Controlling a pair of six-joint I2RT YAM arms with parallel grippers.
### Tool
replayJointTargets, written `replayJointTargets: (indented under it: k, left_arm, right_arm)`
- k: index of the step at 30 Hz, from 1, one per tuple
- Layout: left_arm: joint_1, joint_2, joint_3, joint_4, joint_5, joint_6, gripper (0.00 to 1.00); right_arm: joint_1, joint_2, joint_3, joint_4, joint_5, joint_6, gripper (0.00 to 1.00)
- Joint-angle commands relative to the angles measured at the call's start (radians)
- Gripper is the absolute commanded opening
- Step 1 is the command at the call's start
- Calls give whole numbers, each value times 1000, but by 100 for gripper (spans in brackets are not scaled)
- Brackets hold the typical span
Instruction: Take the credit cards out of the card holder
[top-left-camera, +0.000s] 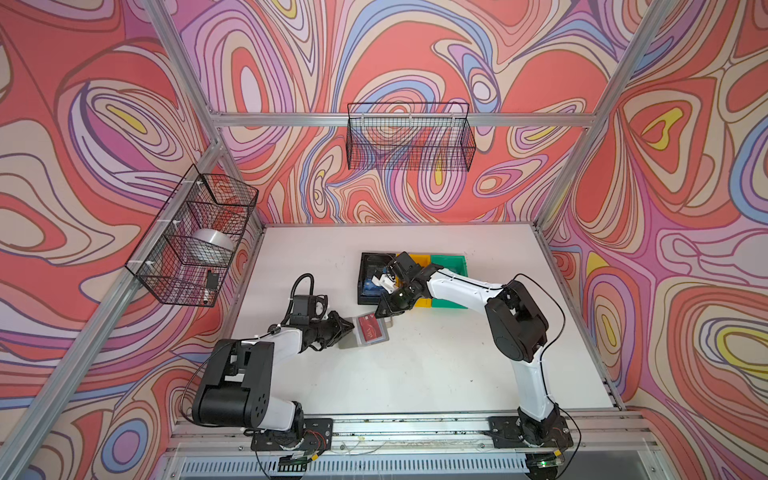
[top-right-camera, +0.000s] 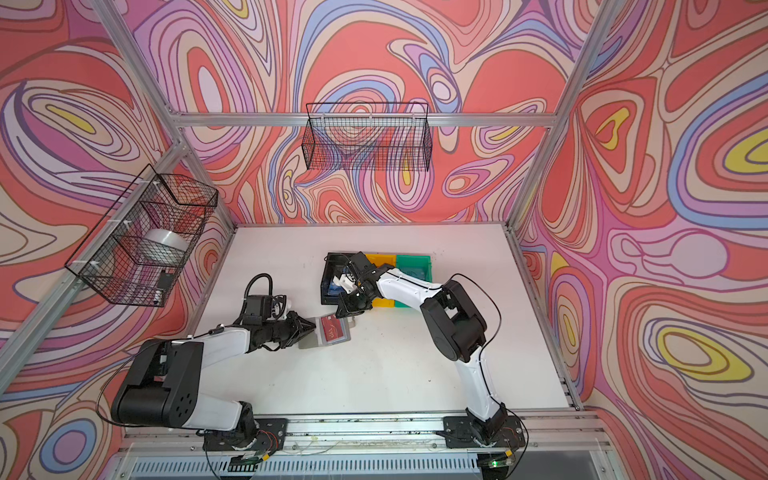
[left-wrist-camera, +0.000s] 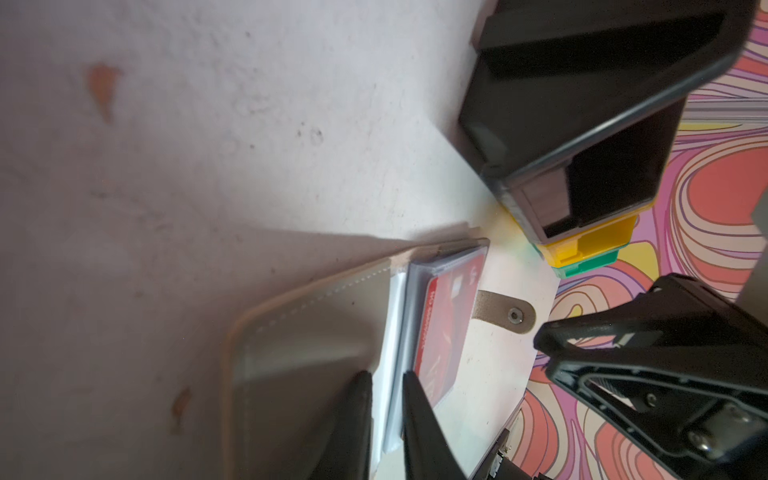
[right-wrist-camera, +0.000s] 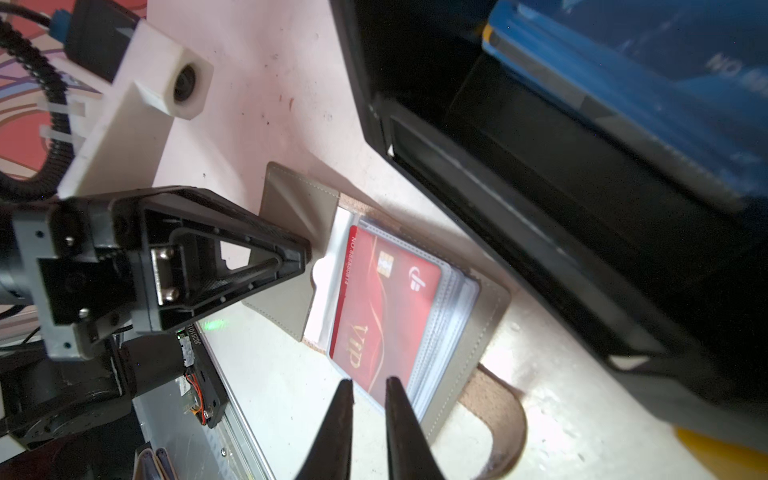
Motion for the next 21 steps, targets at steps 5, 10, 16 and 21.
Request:
replayJointTargets:
  k: [5, 10, 16, 21]
  left_arm:
    - [-9, 48, -49, 110, 23, -28, 17]
    - [-9, 46, -48, 106, 22, -21, 17]
    - [-9, 67, -61, 170, 42, -50, 17]
    - [-9, 153, -111, 454, 116, -184, 18]
  right_arm:
    - [19, 57, 7, 3, -4, 7, 16]
    - [21, 81, 11, -12, 26, 12, 15]
    - [21, 90, -21, -14, 59, 18, 14]
    - [30, 92, -41, 1, 47, 23, 13]
